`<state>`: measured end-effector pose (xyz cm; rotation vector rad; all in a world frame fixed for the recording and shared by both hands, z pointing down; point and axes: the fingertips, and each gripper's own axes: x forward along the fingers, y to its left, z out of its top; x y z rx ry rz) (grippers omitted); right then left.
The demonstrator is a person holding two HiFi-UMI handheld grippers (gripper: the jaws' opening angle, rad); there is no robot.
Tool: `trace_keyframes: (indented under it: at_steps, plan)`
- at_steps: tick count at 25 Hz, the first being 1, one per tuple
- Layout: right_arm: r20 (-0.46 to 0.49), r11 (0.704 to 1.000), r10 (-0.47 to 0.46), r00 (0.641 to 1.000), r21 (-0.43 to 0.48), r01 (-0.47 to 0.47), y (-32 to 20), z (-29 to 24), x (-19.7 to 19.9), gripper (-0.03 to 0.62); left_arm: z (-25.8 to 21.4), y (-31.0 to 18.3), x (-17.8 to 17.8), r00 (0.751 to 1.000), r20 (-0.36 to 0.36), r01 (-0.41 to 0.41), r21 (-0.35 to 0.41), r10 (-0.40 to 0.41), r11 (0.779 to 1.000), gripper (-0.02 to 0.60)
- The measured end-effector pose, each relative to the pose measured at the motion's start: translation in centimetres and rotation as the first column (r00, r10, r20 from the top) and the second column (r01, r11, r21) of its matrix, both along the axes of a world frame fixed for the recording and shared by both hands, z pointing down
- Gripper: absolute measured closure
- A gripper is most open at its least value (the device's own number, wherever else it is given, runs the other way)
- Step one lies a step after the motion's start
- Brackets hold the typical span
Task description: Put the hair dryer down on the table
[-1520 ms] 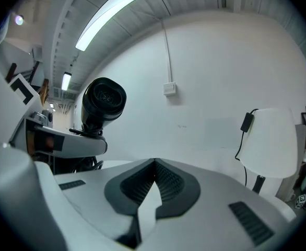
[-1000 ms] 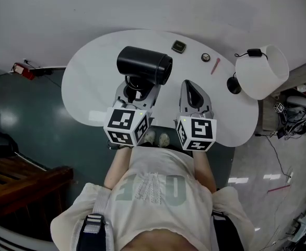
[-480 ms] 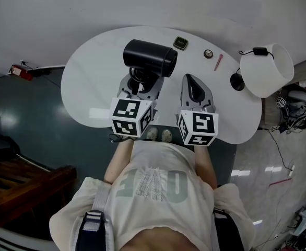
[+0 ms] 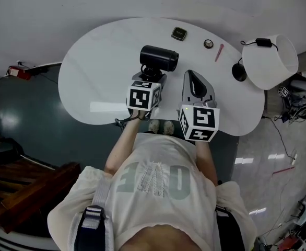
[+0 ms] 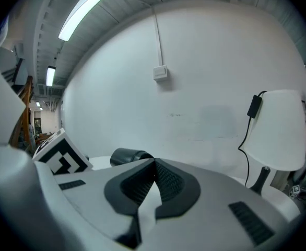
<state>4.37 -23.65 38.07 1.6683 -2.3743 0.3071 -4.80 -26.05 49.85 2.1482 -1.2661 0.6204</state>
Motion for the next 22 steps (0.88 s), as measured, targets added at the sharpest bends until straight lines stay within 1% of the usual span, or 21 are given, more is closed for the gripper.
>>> trace_keyframes:
  at_steps: [3, 8, 10, 13, 15, 19, 22]
  plan:
    - [-0.030, 1.000, 0.017, 0.999, -0.019, -0.018, 0.6, 0.8, 0.5, 0.589, 3.0, 0.4, 0.5, 0.999, 0.030, -0.027, -0.080, 0.030, 0.996, 0.347]
    - [-0.029, 0.997, 0.046, 0.998, -0.065, -0.048, 1.2, 2.2, 1.4, 0.589, 6.8, 1.1, 0.8, 0.995, 0.075, -0.053, -0.182, 0.067, 0.982, 0.347]
    - [-0.032, 0.995, 0.059, 0.998, -0.074, -0.061, 1.3, 2.6, 1.8, 0.589, 8.0, 1.5, 0.8, 0.992, 0.093, -0.061, -0.220, 0.083, 0.974, 0.347]
    - [-0.048, 0.992, 0.078, 0.996, -0.092, -0.082, 1.5, 3.3, 2.3, 0.589, 9.8, 2.3, 0.4, 0.990, 0.112, -0.046, -0.291, 0.082, 0.956, 0.347]
    - [-0.055, 0.990, 0.087, 0.995, -0.102, -0.093, 1.6, 3.7, 2.5, 0.589, 10.4, 2.4, 0.3, 0.988, 0.123, -0.049, -0.308, 0.090, 0.950, 0.347]
    - [-0.066, 0.988, 0.099, 0.993, -0.109, -0.106, 1.9, 4.0, 2.7, 0.589, 11.0, 2.1, 0.4, 0.983, 0.143, -0.062, -0.317, 0.112, 0.947, 0.345]
    - [-0.072, 0.988, 0.103, 0.992, -0.111, -0.111, 1.9, 4.1, 2.8, 0.589, 11.8, 2.1, 0.3, 0.979, 0.161, -0.063, -0.341, 0.125, 0.938, 0.347]
